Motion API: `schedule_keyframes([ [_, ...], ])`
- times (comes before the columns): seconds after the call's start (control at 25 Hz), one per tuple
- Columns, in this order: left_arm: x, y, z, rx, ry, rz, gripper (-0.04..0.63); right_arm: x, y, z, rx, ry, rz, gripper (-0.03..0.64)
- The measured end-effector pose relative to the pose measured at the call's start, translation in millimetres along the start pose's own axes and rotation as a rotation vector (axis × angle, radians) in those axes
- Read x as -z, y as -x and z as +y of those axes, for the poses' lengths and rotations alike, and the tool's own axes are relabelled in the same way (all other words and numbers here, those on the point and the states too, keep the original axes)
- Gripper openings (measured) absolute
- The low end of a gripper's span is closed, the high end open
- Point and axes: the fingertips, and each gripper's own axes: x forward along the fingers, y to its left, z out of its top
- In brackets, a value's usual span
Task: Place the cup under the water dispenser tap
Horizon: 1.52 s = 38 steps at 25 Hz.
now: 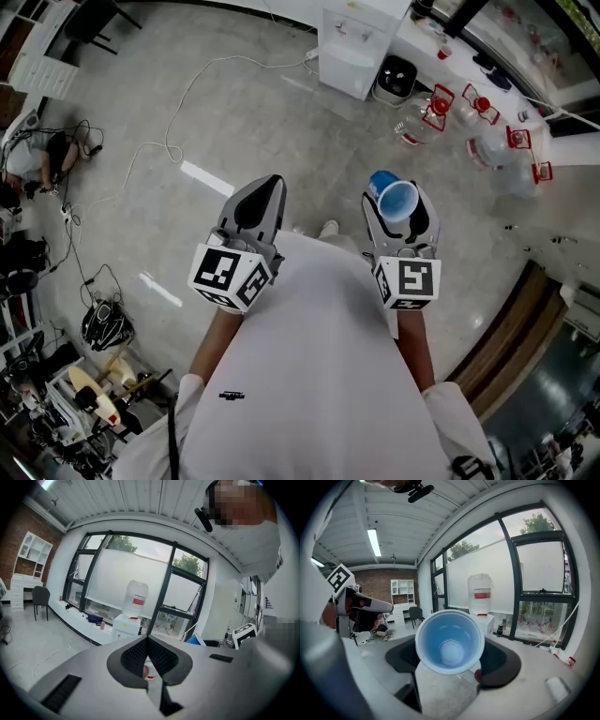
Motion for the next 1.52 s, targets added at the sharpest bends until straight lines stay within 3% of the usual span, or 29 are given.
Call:
schedule_keyframes([
  [0.2,1.5,-6.0,-11.2,-0.002,0.002,0.012,0.006,0.0,1.4,-9.0,-0.032,-0.013,-0.010,0.367],
  [0.4,-12.5,-34.8,-1.6,0.006,0.011,-0.006,0.006,3.5,-34.2,-20.6,-0.026,0.002,0.022,0.367],
  [0.64,-24.7,-89.9,43.1,0.023,0.049,0.024,0.006,-15.1,-97.7,-35.6,-0.009,0.009,0.041,0.367],
  [1.24,-111.4,-243.6,162.9,0.079,0.067,0.047,0.008,-71.7,-280.6,-89.0,0.057,0.026,0.111,0.367],
  [1.52,-113.8,-281.3,165.8,0.078,0.054,0.075,0.007,-80.1,-321.9,-110.2,0.026,0.074,0.124,0.367],
])
